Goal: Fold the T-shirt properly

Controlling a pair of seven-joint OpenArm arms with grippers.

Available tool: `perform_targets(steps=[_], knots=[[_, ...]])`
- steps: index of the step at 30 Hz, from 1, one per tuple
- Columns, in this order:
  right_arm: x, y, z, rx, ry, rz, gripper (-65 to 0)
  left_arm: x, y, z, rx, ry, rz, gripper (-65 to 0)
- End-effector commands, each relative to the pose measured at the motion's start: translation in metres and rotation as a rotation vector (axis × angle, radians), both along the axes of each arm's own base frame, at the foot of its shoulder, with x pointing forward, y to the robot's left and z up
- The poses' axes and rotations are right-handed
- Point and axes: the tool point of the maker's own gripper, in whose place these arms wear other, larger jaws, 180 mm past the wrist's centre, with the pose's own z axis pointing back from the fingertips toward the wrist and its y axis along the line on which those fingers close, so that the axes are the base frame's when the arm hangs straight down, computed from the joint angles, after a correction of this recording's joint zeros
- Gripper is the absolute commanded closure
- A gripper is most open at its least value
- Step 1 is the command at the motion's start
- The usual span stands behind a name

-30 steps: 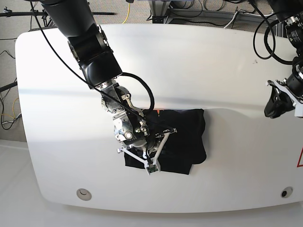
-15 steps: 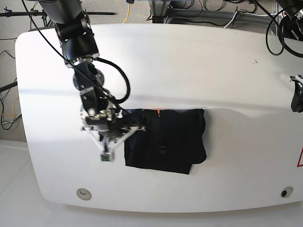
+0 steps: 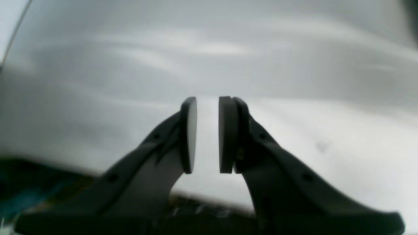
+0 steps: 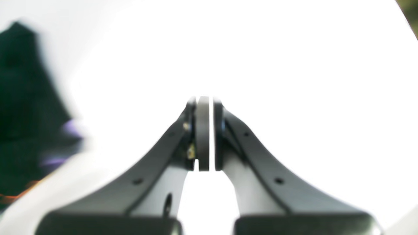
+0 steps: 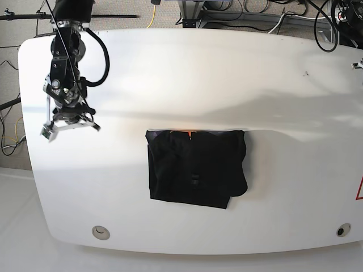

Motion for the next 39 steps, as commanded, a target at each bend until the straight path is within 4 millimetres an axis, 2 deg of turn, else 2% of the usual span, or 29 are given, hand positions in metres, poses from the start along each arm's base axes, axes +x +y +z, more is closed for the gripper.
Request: perform_targets(steps=[1,6,11,16,20,25,33,39], knots=[[-0.024,-0.035,0.004,-0.043,-0.002,-0.118,-0.6,-0.012,0.005,-0.004,0.039,0.041,0.019,-9.2],[-0.079,-0.08,-0.005,-0.077,0.062,-0.294,-0.6,-0.036,0.007,-0.028,0.077,0.166,0.064,-9.2],[-0.126,-0.114,-0.004,-0.123,0.113,-0.411,-0.6,-0.055,0.012,-0.054,0.107,0.307,0.076,-9.1],[-0.176,-0.149,0.007,-0.198,0.152,-0.527,-0.6,-0.08,0.02,-0.079,0.112,0.441,0.104,-9.1],[-0.21,-0.17,0.017,-0.272,0.181,-0.584,-0.6,-0.091,0.023,-0.09,0.11,0.483,0.116,-9.1],[-0.246,-0.181,0.02,-0.33,0.253,-0.602,-0.6,-0.098,0.025,-0.103,0.099,0.491,0.12,-9.1],[-0.305,-0.192,-0.001,-0.39,0.399,-0.583,-0.6,-0.135,0.025,-0.142,0.041,0.59,0.149,-8.8],[-0.335,-0.194,-0.02,-0.402,0.481,-0.571,-0.6,-0.15,0.023,-0.16,0.028,0.616,0.145,-1.2]])
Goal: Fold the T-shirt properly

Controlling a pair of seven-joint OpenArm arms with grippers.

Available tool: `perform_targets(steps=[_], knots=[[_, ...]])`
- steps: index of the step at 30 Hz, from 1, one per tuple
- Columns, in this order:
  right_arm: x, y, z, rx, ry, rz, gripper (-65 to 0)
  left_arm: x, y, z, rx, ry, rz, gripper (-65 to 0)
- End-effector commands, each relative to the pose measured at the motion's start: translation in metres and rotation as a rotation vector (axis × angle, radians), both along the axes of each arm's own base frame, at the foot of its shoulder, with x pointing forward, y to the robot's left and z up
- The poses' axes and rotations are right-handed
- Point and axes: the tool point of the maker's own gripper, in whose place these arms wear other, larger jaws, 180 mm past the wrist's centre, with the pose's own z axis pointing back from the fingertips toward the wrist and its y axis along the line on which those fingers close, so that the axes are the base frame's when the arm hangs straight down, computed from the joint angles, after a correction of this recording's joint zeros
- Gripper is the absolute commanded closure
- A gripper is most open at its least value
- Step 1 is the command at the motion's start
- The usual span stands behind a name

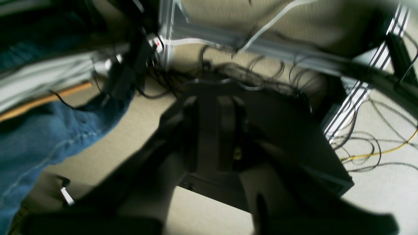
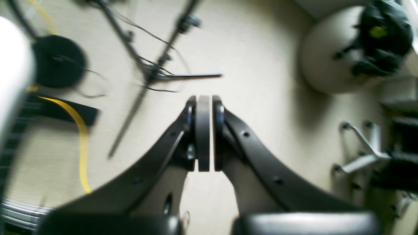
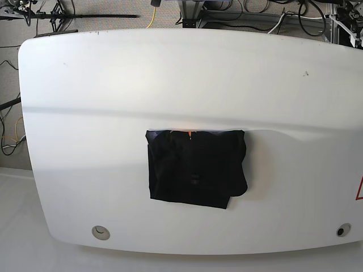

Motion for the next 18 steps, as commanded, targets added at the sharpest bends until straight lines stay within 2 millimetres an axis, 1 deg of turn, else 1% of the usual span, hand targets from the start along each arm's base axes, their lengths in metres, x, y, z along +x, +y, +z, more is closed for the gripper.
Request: perform_targets(steps=[1,6,9,10,12,16,18], knots=[[-0.009,-0.012,0.003,-0.043,0.039,0.017,-0.6,-0.001,0.014,0.005,0.037,-0.008,-0.004,0.0],[-0.025,-0.01,-0.018,-0.012,0.096,0.011,-0.6,-0.017,0.025,0.008,0.067,0.007,0.033,0.0],[-0.031,-0.007,-0.03,0.006,0.128,0.022,-0.6,-0.019,0.029,0.01,0.082,0.004,0.035,0.0],[-0.033,-0.005,-0.035,0.016,0.138,0.023,-0.6,-0.02,0.029,0.01,0.087,0.003,0.034,0.0],[-0.036,-0.002,-0.043,0.032,0.156,0.027,-0.6,-0.024,0.025,0.005,0.08,0.002,0.035,0.0],[-0.039,0.002,-0.056,0.05,0.217,0.062,-0.6,-0.052,0.027,-0.002,0.081,0.024,0.072,0.0],[-0.033,0.005,-0.064,0.047,0.239,0.094,-0.6,-0.061,0.025,-0.01,0.069,0.025,0.084,0.0]])
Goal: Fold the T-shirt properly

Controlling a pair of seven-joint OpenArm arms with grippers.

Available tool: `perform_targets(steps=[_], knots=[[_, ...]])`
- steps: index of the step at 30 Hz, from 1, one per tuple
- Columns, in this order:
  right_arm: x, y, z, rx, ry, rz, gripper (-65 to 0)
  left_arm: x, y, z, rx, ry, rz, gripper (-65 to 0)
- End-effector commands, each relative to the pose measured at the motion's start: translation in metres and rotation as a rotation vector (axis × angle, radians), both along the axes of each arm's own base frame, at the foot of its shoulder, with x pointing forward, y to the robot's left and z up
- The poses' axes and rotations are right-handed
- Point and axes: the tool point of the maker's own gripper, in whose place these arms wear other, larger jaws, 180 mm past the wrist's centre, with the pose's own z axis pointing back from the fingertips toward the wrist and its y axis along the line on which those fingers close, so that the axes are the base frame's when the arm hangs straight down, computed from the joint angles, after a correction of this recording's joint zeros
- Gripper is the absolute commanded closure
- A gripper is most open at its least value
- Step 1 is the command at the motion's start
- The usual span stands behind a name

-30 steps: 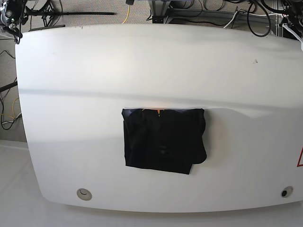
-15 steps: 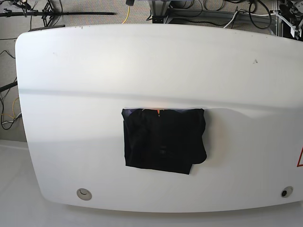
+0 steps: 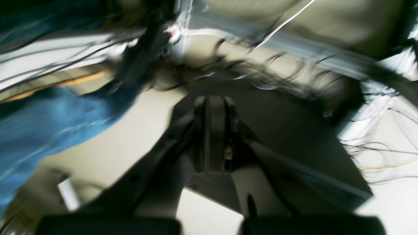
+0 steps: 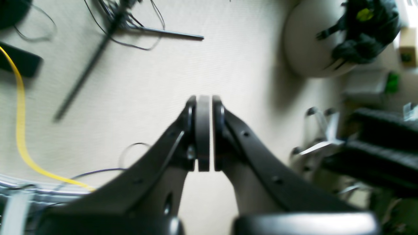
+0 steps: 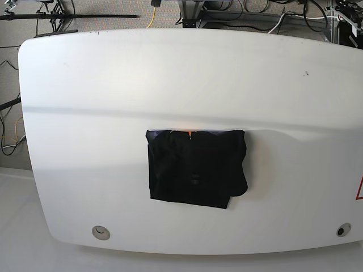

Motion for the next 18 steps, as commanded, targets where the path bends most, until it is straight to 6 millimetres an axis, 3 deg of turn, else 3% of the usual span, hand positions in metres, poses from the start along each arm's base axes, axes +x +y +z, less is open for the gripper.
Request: perform_targets(steps=[1,4,11,18], knots=[[0.005,-0.013,0.005,-0.067,0.046,0.062,-0.6,-0.023,0.008,-0.001,0.016,0.04,0.013,0.0],[0.002,-0.008,-0.009,-0.054,0.101,0.089,-0.6,-0.032,0.0,-0.015,-0.011,0.047,0.004,0.0],[0.003,0.031,-0.064,0.091,0.215,0.206,-0.6,-0.046,-0.028,-0.047,-0.088,0.032,-0.05,0.0],[0.008,0.078,-0.123,0.26,0.297,0.339,-0.6,-0.023,-0.079,-0.084,-0.214,-0.026,-0.176,0.0]])
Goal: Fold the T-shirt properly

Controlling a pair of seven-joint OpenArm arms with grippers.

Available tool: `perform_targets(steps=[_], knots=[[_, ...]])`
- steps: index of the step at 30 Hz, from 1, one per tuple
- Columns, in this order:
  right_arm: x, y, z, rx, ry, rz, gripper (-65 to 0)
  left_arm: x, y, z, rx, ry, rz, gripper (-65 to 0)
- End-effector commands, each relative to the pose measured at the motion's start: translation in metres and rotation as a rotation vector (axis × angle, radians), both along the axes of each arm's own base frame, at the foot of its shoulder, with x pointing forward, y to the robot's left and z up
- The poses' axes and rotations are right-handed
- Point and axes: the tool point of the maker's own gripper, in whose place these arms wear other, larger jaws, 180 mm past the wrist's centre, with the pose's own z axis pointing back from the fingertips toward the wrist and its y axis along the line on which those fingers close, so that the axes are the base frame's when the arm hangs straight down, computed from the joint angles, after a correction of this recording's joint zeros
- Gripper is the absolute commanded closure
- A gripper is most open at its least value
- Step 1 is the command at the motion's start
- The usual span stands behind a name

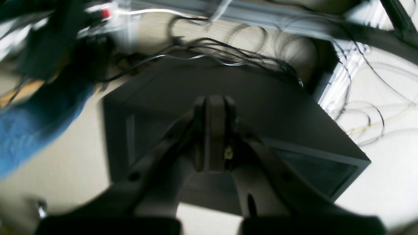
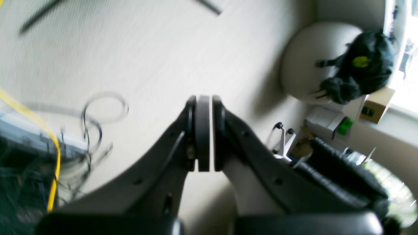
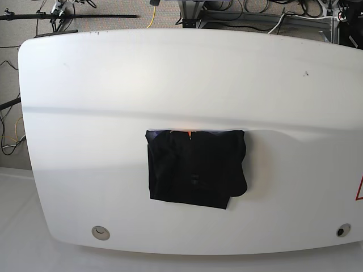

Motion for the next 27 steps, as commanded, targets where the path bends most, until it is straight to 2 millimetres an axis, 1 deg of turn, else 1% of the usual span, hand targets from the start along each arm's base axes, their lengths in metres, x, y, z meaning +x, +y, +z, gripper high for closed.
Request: perform_targets(steps=[1,3,4,5,6,7,9,10,11,13,14,16,17,20,21,23,26,27], knots=[[-0.003,0.009,-0.019,0.041,0.05,0.078,-0.6,0.008,-0.015,-0.01,-0.049,-0.035,-0.025,0.0],[0.002,0.023,-0.034,0.091,0.055,0.121,-0.6,0.013,-0.03,-0.019,-0.093,-0.046,-0.041,0.0],[0.003,0.033,-0.044,0.127,0.061,0.155,-0.6,0.017,-0.042,-0.025,-0.127,-0.055,-0.054,0.0],[0.006,0.038,-0.05,0.147,0.062,0.175,-0.6,0.02,-0.05,-0.028,-0.149,-0.061,-0.063,0.0],[0.009,0.048,-0.06,0.183,0.066,0.206,-0.6,0.023,-0.065,-0.034,-0.189,-0.062,-0.082,0.0],[0.011,0.055,-0.066,0.211,0.065,0.224,-0.6,0.023,-0.074,-0.037,-0.214,-0.061,-0.093,0.0],[0.015,0.079,-0.083,0.298,0.061,0.266,-0.6,0.021,-0.099,-0.045,-0.283,-0.049,-0.121,0.0],[0.013,0.089,-0.089,0.331,0.063,0.277,-0.6,0.019,-0.107,-0.047,-0.307,-0.042,-0.13,0.0],[0.019,0.105,-0.098,0.385,0.042,0.302,-0.6,0.021,-0.124,-0.052,-0.348,-0.033,-0.158,0.0],[0.024,0.124,-0.106,0.439,0.011,0.324,-0.6,0.027,-0.133,-0.059,-0.331,-0.025,-0.2,0.0],[0.028,0.137,-0.109,0.471,-0.016,0.334,-0.6,0.029,-0.139,-0.063,-0.324,-0.017,-0.23,0.0],[0.032,0.155,-0.114,0.52,-0.063,0.344,-0.6,0.03,-0.149,-0.069,-0.306,0.003,-0.288,0.0],[0.032,0.159,-0.114,0.535,-0.076,0.345,-0.6,0.028,-0.152,-0.071,-0.299,0.016,-0.315,0.0],[0.062,0.162,-0.116,0.543,-0.179,0.377,-0.9,0.029,-0.157,-0.077,-0.251,0.042,-0.409,0.0],[0.072,0.165,-0.116,0.549,-0.213,0.386,-0.9,0.038,-0.151,-0.079,-0.206,0.035,-0.449,0.0],[0.082,0.169,-0.116,0.562,-0.245,0.393,-1.0,0.054,-0.144,-0.08,-0.141,0.017,-0.503,0.0],[0.084,0.177,-0.117,0.587,-0.257,0.393,-1.0,0.073,-0.149,-0.083,-0.085,-0.009,-0.561,0.0],[0.084,0.181,-0.117,0.597,-0.26,0.392,-1.0,0.075,-0.15,-0.084,-0.075,-0.012,-0.571,0.0]])
